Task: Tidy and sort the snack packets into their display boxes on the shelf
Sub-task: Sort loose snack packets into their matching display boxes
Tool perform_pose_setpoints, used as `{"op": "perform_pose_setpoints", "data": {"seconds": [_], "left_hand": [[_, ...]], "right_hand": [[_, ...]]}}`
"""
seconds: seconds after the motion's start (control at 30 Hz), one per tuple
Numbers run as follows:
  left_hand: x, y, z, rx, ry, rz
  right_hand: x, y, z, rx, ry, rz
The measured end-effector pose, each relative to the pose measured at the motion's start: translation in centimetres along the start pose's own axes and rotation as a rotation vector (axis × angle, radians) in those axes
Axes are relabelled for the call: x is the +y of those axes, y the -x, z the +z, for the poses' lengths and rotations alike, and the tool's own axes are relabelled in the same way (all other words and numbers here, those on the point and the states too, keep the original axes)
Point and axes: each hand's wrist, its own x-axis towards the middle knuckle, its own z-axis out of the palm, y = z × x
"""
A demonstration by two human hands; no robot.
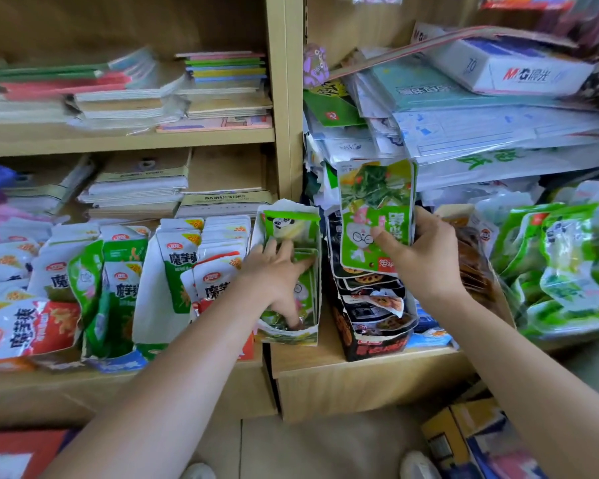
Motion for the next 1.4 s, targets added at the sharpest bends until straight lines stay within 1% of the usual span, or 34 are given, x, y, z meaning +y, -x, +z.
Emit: {"op": "perform_pose_setpoints", "data": {"seconds": [0.13, 0.23, 0.33, 0.5, 0.6, 0.67, 0.77, 0.9, 1.0, 1.13, 1.2, 1.3, 1.4], "left_hand": [[0.4, -0.1, -0.1, -0.010, 0.027, -0.108], [0.9, -0.4, -0.5, -0.018, 0.011, -0.149], [1.2, -0.4, -0.6, -0.033, -0.019, -0.153], [0.8, 0.4, -1.1, -0.036, 0.103, -0.128], [0.4, 1.1, -1.4, -0.045, 0.115, -0.108], [0.3, 1.3, -1.2, -0.022, 0.115, -0.114], [0.0, 1.2, -0.5, 0.065, 0.115, -0.084], [-0.6, 2.1, 0.2, 0.262, 0.170, 0.027], [-1.6, 3.8, -0.6, 0.427, 0.365, 0.032], [-3.6, 6.0, -0.3, 0.696, 0.659, 0.063], [-4.1, 6.9, 0.1, 0.814, 0.712, 0.021], [-4.4, 7.4, 0.5, 0.943, 0.698, -0.129], [-4.5, 7.6, 0.4, 0.919, 0.730, -0.286]], "right_hand": [[-0.2, 0.3, 0.0, -0.006, -0.021, -0.010], [-0.2, 0.6, 0.1, -0.020, -0.011, -0.024], [-0.3, 0.8, 0.1, -0.028, 0.003, -0.042], [-0.4, 0.9, 0.1, -0.045, 0.012, -0.055], [-0.4, 0.9, 0.1, -0.048, 0.029, -0.069], [-0.5, 0.8, 0.2, -0.056, 0.038, -0.078], [-0.6, 0.8, 0.3, -0.063, 0.033, -0.082], [-1.1, 0.7, 0.3, -0.071, 0.013, -0.071], [-1.6, 0.9, 0.4, -0.064, 0.003, -0.072], [-2.6, 1.4, 0.7, -0.045, -0.029, -0.068], [-3.2, 1.8, 0.8, -0.042, -0.039, -0.068], [-4.2, 2.4, 0.9, -0.018, -0.046, -0.084], [-4.9, 2.8, 1.3, -0.011, -0.073, -0.069]]}}
